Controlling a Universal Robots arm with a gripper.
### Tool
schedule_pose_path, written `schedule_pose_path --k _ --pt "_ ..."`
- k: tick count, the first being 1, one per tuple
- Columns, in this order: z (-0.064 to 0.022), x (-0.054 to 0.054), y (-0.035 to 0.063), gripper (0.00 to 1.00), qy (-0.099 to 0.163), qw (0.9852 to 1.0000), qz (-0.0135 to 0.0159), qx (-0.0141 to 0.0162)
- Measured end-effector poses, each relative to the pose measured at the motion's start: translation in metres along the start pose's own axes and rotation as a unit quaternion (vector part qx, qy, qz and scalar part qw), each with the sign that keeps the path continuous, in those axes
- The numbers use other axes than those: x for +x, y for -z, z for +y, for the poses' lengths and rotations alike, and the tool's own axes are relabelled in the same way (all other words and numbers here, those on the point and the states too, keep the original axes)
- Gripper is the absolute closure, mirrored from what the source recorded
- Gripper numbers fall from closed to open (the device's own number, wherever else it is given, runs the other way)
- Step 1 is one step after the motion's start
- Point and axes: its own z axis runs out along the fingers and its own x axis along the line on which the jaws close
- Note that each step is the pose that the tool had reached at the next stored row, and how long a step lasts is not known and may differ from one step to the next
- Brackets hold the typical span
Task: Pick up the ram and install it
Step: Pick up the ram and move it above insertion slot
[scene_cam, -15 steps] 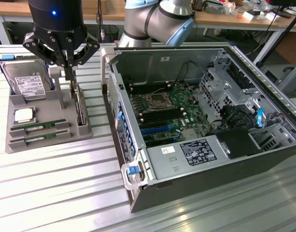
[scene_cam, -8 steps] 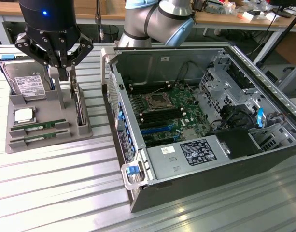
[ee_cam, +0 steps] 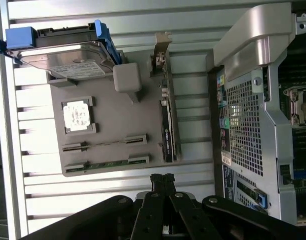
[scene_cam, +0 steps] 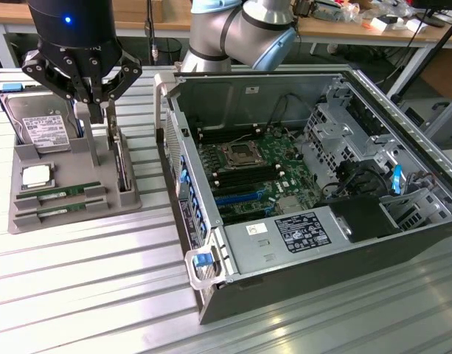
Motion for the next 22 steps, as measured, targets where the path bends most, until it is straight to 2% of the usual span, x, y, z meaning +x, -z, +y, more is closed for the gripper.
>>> schedule_pose_path --k 4,12,15,22 --pt "0.0 0.0 0.0 0.89 0.004 1.0 0.0002 -0.0001" --pt "0.0 0.0 -0.0001 0.89 0.036 0.9993 0.0016 -0.0009" --pt "0.0 0.0 -0.0002 0.89 0.056 0.9984 0.0025 -0.0014" --pt "0.0 0.0 -0.0002 0.89 0.084 0.9965 0.0037 -0.0021"
